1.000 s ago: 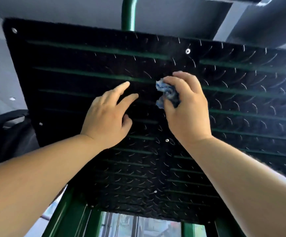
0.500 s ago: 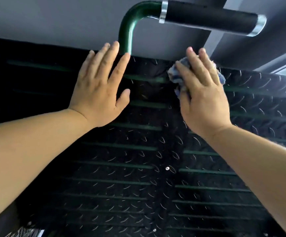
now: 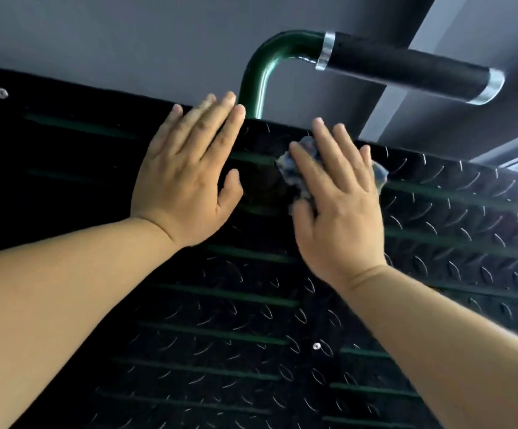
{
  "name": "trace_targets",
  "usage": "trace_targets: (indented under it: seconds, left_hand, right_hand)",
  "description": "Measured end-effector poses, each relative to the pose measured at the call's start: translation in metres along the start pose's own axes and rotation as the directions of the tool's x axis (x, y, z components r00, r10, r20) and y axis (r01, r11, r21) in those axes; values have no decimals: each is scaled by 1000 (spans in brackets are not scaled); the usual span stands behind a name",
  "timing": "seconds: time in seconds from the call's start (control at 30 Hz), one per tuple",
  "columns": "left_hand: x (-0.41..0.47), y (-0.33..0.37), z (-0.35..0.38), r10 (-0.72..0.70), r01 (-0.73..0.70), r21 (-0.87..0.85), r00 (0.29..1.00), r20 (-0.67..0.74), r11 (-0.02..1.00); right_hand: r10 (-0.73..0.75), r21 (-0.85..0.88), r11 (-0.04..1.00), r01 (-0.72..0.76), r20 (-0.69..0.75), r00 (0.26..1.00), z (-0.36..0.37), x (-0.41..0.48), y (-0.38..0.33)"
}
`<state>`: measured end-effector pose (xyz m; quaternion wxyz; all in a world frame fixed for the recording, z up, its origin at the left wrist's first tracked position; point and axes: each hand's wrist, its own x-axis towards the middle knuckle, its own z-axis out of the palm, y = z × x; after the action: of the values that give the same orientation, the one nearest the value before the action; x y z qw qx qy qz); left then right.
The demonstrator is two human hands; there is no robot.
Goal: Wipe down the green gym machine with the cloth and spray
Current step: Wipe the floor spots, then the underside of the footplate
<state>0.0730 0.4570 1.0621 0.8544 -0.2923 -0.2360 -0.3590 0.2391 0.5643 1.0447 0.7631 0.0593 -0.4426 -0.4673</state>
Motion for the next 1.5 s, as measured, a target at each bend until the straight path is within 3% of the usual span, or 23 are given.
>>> trace_targets:
  seconds: [0.1, 0.17, 0.23, 0.3, 0.37, 0.43, 0.5, 0.6, 0.7, 0.77, 0.87, 0.97, 1.03, 1.1, 1.23, 1.33, 1.43, 1.5]
  left_hand:
    - [0, -2, 1, -2, 2, -9, 999, -38, 1000]
    - [-2, -2, 0, 3, -4, -24, 1000, -23, 1000]
    - [-7, -4, 0, 10, -10, -38, 1000, -5, 999]
    - [-14, -6, 0, 8, -8, -43, 1000, 7, 999]
    - [-15, -6, 1, 7, -6, -62, 1000, 13, 998]
    - [-14, -6, -3, 16, -11, -124, 999, 36, 992]
    - [-23, -7, -11, 43, -19, -227, 994, 101, 974]
    - [-49, -13, -26, 112, -49, -315, 977, 183, 948]
    - [-50, -12, -34, 99, -46, -357, 986, 132, 933]
    - [-42, 6, -34, 133, -102, -330, 989, 70, 938]
    - [-24, 10, -36, 209, -201, -153, 977, 40, 968]
    - [-2, -30, -44, 94, -94, 83, 996, -3, 992]
    - [-3, -37, -41, 74, -67, 150, 996, -46, 986]
    - [-23, -8, -31, 120, -119, 97, 993, -6, 988]
    - [-49, 27, -22, 137, -139, -6, 968, 211, 990]
    - [-36, -21, -20, 74, -91, 111, 987, 144, 990]
    - [-39, -23, -19, -203, 202, 41, 979, 19, 979]
    - [-53, 9, -11, -145, 145, -17, 989, 33, 989]
  right_hand:
    - [-219, 60, 975, 213, 121, 968, 22, -26, -26]
    - [-411, 43, 908, 416, 272, 870, 11, -34, -8]
    - [-509, 2, 839, 544, 357, 783, -9, -26, 21]
    - [-424, -47, 885, 463, 324, 845, -21, -6, 32]
    - [-201, -54, 975, 214, 182, 963, -15, 10, 16]
    - [-69, -5, 998, 70, 92, 993, 6, 15, -18]
    - [-108, 148, 985, 86, 147, 983, 22, 10, -47]
    - [-279, 390, 909, 147, 307, 910, 22, 5, -60]
    - [-264, 520, 854, 34, 374, 889, 6, 10, -52]
    - [-202, 488, 873, -3, 367, 908, -8, 14, -39]
    - [-170, 273, 958, 88, 293, 941, -19, 20, -14]
    - [-120, 75, 992, 105, 240, 963, -18, 19, 3]
    - [-116, -8, 993, 120, 213, 970, -10, 18, 6]
    - [-73, -34, 996, 79, 142, 987, -3, 18, 4]
    - [13, -18, 1000, -13, 31, 999, 4, 18, -7]
    - [5, -19, 1000, -5, -7, 1000, 8, 17, -8]
    - [16, -14, 1000, -16, -18, 1000, 8, 19, -8]
    - [55, -11, 998, -55, -3, 998, 9, 16, -12]
